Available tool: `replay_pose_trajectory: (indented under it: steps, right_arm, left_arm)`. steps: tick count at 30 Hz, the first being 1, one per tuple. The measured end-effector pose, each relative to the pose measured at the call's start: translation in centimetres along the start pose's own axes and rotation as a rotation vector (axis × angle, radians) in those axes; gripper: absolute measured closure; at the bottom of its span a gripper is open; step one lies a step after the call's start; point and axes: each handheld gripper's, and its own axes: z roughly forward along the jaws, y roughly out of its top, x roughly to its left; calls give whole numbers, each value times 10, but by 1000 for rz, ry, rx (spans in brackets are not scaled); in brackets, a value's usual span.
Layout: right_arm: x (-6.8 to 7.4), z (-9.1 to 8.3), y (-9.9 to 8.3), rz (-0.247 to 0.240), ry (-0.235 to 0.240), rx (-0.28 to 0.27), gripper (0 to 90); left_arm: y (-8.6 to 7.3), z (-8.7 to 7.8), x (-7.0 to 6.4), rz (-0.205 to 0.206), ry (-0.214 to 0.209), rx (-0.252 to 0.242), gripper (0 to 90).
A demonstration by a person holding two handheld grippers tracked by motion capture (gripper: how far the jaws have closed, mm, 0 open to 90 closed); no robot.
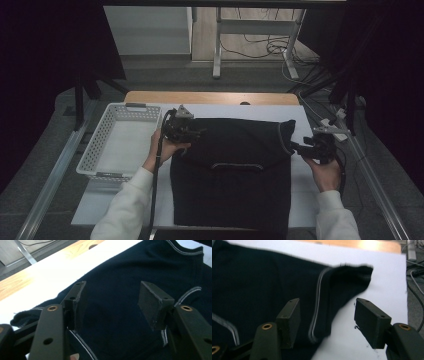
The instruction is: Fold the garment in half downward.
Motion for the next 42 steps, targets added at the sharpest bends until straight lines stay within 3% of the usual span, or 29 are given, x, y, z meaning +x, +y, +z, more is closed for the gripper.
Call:
replay_pose_trajectory:
  steps: [6, 14, 20, 42]
  right_arm:
    - [5, -4, -19, -11, 16, 19, 375]
    - [13, 1, -31, -33, 26, 65, 368]
    - [21, 5, -36, -72, 11, 101, 368]
    - [25, 20, -44, -82, 1, 163, 404]
  left_arm:
    - [-11, 2, -3, -15, -19, -2, 405]
    - [-20, 2, -6, -11, -18, 16, 397]
    - [-22, 2, -11, -4, -20, 21, 389]
    - [-25, 5, -13, 3, -27, 37, 373]
